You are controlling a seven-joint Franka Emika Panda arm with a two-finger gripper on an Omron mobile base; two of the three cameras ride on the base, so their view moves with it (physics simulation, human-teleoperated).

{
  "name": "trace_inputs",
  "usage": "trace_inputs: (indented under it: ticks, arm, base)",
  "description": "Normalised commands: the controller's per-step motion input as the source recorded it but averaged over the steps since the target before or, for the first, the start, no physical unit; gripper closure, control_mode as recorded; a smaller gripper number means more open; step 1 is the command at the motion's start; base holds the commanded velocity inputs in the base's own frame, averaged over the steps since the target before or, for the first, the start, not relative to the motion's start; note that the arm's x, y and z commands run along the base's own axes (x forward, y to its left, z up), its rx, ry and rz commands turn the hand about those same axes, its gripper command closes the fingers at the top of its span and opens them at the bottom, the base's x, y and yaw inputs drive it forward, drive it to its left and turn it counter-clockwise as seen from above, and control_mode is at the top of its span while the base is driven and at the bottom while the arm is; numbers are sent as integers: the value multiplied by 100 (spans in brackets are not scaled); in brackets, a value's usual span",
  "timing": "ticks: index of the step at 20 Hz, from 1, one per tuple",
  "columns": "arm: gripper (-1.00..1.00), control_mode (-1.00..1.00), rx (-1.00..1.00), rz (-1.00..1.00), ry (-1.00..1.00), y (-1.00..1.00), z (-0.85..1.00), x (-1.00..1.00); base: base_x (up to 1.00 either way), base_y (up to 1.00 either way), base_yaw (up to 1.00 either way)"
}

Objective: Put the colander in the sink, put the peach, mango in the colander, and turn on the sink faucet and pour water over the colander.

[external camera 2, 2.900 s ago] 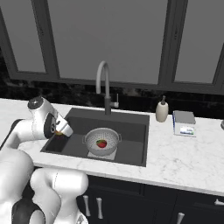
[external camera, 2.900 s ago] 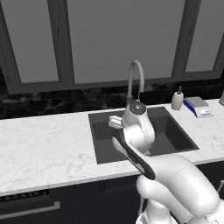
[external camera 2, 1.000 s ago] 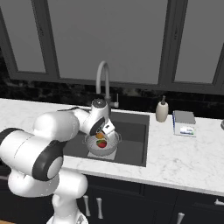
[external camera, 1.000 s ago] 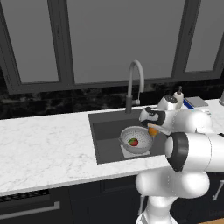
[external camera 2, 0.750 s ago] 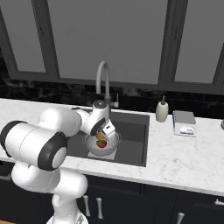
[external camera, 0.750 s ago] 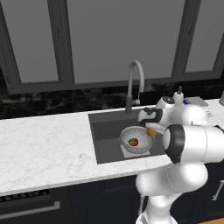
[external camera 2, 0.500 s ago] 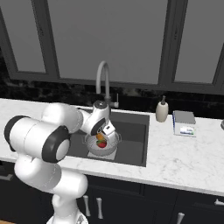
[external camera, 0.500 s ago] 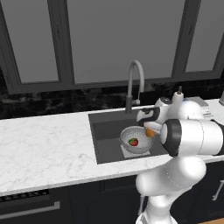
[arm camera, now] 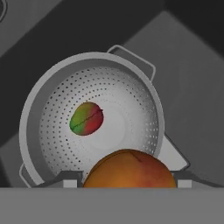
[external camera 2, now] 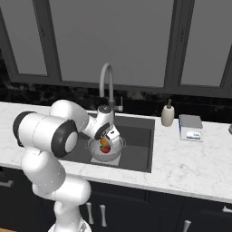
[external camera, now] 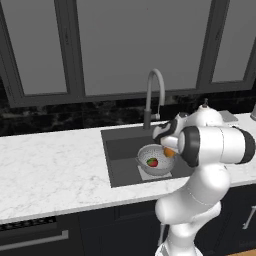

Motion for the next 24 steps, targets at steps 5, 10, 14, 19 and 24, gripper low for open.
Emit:
trace_inputs:
  ticks: [5,10,14,19,24]
  arm:
    - [100,-100,0,0,0,9,-21,23]
    - [100,-100,0,0,0,7,-25,20]
    - [100,-100,0,0,0,4,-26,24]
    - [100,-100,0,0,0,5,-25,26]
    - [100,-100,0,0,0,1,-28,22]
  base:
    - [0,0,0]
    - [0,0,0]
    - [0,0,0]
    - [0,0,0]
    - [0,0,0]
